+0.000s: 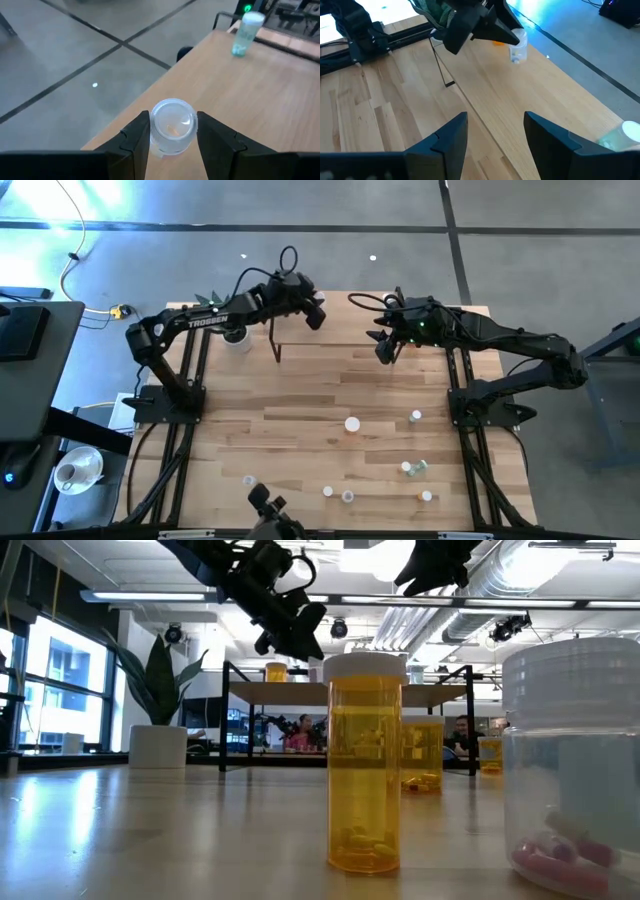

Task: Pick and place medicine bottles onto shelf by color
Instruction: Put the top transparent pill bottle on the shelf

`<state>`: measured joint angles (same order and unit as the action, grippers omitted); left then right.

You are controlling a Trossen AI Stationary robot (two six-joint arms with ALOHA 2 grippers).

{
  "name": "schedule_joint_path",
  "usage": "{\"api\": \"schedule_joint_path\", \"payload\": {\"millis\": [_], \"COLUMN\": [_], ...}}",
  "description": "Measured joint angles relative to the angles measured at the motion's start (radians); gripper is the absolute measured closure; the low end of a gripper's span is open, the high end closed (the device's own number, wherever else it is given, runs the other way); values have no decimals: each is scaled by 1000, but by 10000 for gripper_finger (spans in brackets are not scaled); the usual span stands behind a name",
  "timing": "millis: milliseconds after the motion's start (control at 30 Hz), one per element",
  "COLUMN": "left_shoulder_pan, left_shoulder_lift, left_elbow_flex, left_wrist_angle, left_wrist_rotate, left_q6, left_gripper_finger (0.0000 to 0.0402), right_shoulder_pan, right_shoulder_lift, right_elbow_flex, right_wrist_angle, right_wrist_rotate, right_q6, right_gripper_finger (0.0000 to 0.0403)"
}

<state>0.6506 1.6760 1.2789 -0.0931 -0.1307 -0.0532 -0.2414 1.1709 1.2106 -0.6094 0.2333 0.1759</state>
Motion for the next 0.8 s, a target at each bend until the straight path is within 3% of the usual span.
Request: {"api": "schedule_joint_path", "payload": {"millis": [800], "left_shoulder_pan": [4], "left_shoulder_lift": [41], "left_elbow_flex": [54], "left_wrist_angle": [-83], "left_wrist_rotate": [-18], "left_q6": [-87], "left_gripper_finger": [272], "right_shoulder_pan": [0], "right_shoulder_lift": [0], "right_elbow_flex": [0], "right_wrist_angle": [0], "right_wrist_rotate": [1], "right_q6": [7], "right_gripper_finger": [217]}}
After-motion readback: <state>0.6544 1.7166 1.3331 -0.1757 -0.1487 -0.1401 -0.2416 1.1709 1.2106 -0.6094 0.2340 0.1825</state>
